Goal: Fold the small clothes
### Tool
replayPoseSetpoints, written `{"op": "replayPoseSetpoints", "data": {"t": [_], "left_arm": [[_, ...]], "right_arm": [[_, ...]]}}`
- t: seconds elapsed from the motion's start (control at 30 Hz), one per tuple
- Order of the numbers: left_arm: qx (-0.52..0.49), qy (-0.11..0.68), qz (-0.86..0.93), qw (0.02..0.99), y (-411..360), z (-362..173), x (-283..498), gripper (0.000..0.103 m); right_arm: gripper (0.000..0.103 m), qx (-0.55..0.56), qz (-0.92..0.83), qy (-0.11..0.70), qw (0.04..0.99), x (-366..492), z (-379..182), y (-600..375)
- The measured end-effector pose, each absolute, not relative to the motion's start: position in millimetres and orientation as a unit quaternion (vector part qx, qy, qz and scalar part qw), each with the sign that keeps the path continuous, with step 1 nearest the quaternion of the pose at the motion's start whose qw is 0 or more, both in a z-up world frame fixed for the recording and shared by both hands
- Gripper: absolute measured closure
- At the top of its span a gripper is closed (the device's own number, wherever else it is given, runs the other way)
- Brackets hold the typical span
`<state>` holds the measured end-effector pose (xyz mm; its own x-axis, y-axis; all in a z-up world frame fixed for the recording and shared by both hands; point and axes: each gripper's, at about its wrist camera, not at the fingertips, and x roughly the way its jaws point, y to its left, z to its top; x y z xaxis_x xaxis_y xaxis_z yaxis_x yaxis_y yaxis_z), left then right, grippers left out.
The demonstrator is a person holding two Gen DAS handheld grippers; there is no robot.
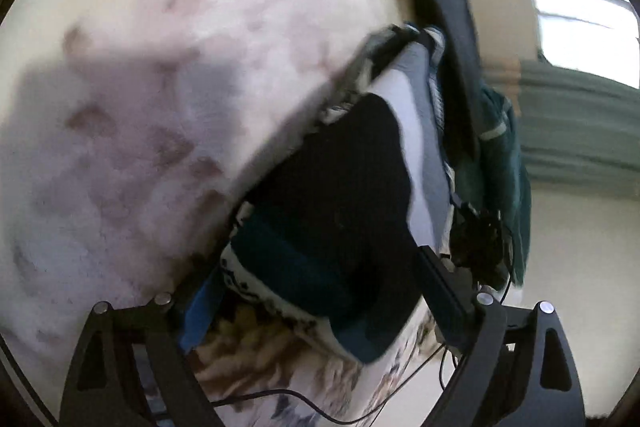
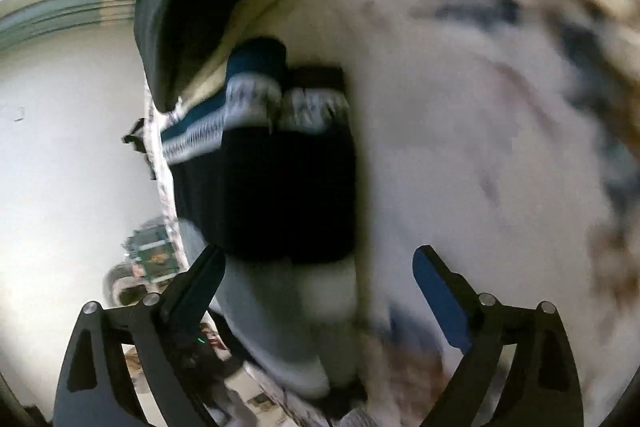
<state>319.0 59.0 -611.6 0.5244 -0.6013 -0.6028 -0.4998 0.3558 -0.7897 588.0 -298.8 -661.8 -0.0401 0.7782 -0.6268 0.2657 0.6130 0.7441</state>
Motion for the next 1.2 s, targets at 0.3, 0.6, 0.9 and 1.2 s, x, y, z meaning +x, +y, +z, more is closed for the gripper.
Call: {"op": "replayPoseSetpoints", "data": {"t": [0.3,0.6,0.9,1.2], "left_arm": [[-0.562,0.49,-0.029,0.666,39,-603,294,0.013],[-0.594,0.418,-0.023,0.687,33,-618,361,0.069],[-0.529,0.476,-0.144,0.688,71,-568,419,0.076],[-0.359,0.628,-0.209,0.658,18,-599,453,0.028]], "right_arm": [[0.001,0.399,0.283,0.677,0.55,632,-683,-261],[0.077,0.393,0.259,0.662,0.583,615,-683,-262],[0.083,0.536,0.131,0.567,0.612,444,-631,-332],[0.074,0.566,0.036,0.595,0.57,266,-659,-310]]}}
